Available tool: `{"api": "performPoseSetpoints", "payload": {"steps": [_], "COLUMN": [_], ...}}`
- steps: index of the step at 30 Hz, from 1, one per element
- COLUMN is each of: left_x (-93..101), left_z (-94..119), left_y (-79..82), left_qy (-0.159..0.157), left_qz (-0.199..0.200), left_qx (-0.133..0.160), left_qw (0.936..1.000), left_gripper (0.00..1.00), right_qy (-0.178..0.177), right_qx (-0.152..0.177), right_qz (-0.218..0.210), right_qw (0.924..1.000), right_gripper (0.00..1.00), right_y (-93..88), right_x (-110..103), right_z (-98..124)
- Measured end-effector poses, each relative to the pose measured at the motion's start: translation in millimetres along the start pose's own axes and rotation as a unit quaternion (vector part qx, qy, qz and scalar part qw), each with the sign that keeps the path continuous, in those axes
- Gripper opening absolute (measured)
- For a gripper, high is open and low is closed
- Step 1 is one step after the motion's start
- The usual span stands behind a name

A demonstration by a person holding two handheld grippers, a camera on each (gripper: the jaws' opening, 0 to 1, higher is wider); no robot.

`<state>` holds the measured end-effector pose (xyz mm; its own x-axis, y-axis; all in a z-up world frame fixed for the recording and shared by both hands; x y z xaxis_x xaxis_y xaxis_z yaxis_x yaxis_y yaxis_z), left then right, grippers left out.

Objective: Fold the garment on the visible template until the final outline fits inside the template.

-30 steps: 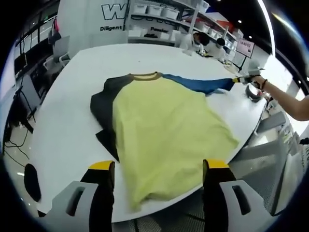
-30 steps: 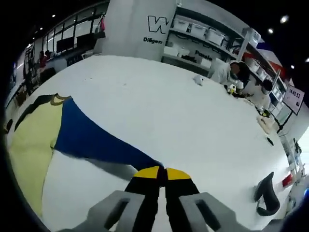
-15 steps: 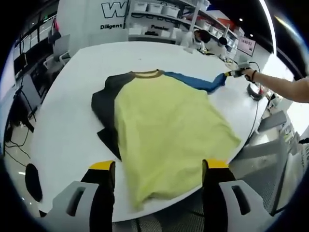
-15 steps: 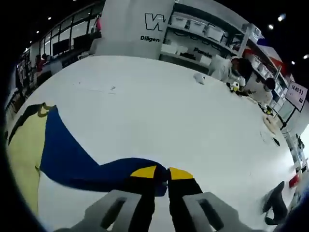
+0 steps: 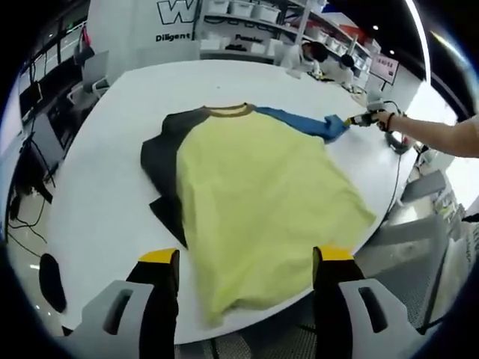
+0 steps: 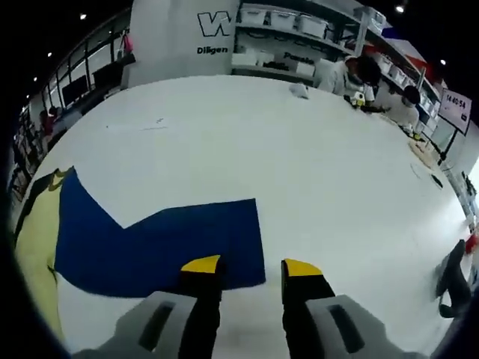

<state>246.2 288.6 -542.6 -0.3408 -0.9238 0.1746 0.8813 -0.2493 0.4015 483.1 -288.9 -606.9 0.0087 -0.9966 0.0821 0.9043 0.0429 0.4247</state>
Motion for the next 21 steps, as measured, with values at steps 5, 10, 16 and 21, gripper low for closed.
{"api": "performPoseSetpoints", "payload": {"steps": [5,10,16,21], "left_x": [-3.2,-2.9,-2.8,-3.0], "left_z": [0.3,-0.2,0.7,2.7], "left_y": [-2.3,-2.6,-1.1,-1.2], "left_qy": [0.005,0.006,0.007,0.008], "left_qz": [0.007,0.009,0.008,0.005], "left_qx": [-0.001,0.0,0.002,0.004], "left_qw": [1.0,0.9999,0.9999,0.9999], "left_gripper": [0.7,0.69,0.68,0.68], "right_qy": [0.024,0.022,0.016,0.008], "right_qx": [0.007,0.009,0.011,0.004], "right_qz": [-0.029,-0.031,-0.025,-0.033], "right_qw": [0.9993,0.9993,0.9995,0.9994], "right_gripper": [0.19,0.17,0.06,0.0], "right_y": [-0.4,-1.2,-3.3,-9.5], "right_x": [-5.6,-7.3,-8.7,-9.4], "right_z": [-4.5,-2.2,2.1,7.2]}}
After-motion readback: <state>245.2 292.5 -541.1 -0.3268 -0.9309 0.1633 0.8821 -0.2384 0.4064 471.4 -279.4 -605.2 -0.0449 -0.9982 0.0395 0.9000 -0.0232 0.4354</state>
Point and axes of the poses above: the point that each gripper's makers call its tool centre point, and the gripper's own axes: z roughly backward along the fingers, x roughly to its right, y roughly out of its top, the point moved 4 cm from there along z, roughly backward along the fingers, and after that the axes turned 14 degrees about -x, right-handed, at the moved point
